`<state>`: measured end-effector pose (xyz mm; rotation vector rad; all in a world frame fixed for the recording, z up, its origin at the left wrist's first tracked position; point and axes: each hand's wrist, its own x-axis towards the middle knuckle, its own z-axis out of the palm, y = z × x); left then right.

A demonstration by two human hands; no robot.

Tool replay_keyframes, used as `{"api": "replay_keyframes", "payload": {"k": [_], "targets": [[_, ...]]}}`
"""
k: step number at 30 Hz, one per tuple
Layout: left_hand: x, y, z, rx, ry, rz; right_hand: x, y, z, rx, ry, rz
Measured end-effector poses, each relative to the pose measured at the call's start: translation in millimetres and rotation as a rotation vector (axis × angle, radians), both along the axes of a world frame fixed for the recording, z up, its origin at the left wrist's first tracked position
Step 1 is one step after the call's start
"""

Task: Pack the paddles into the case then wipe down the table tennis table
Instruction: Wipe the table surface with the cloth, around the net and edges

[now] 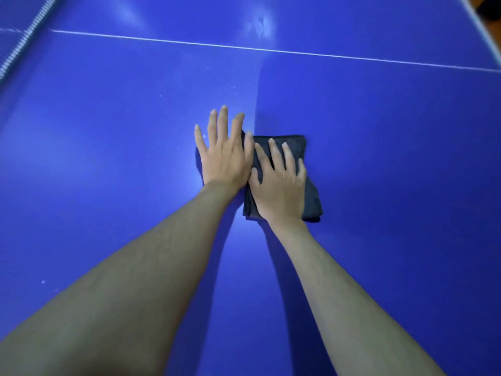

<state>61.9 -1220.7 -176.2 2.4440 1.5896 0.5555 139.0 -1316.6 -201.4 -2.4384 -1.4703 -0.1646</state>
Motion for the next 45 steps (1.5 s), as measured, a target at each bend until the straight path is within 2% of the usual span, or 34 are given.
{"api": "replay_keyframes", "payload": {"k": [10,14,23,27,37,45], "targets": [[-102,-97,-24,0.028,0.13,0.011,-87,-146,1,-0.097,0.065,-0.019],[-107,-121,-21,-0.005,0.061,0.048,-111,-197,1,-0.119,0.091,0.003],[-104,-126,-17,0.042,0.05,0.028,-141,-295,1,-0.118,0.118,0.014],[-104,-126,-19,0.051,0.048,0.02,-121,-277,5,-0.138,0.121,-0.005],[-104,-122,-20,0.044,0.057,0.011,-9,-159,7,-0.093,0.034,-0.118],[-104,-119,-24,0.042,0.098,0.01,64,-82,9,-0.079,0.043,-0.046]]}}
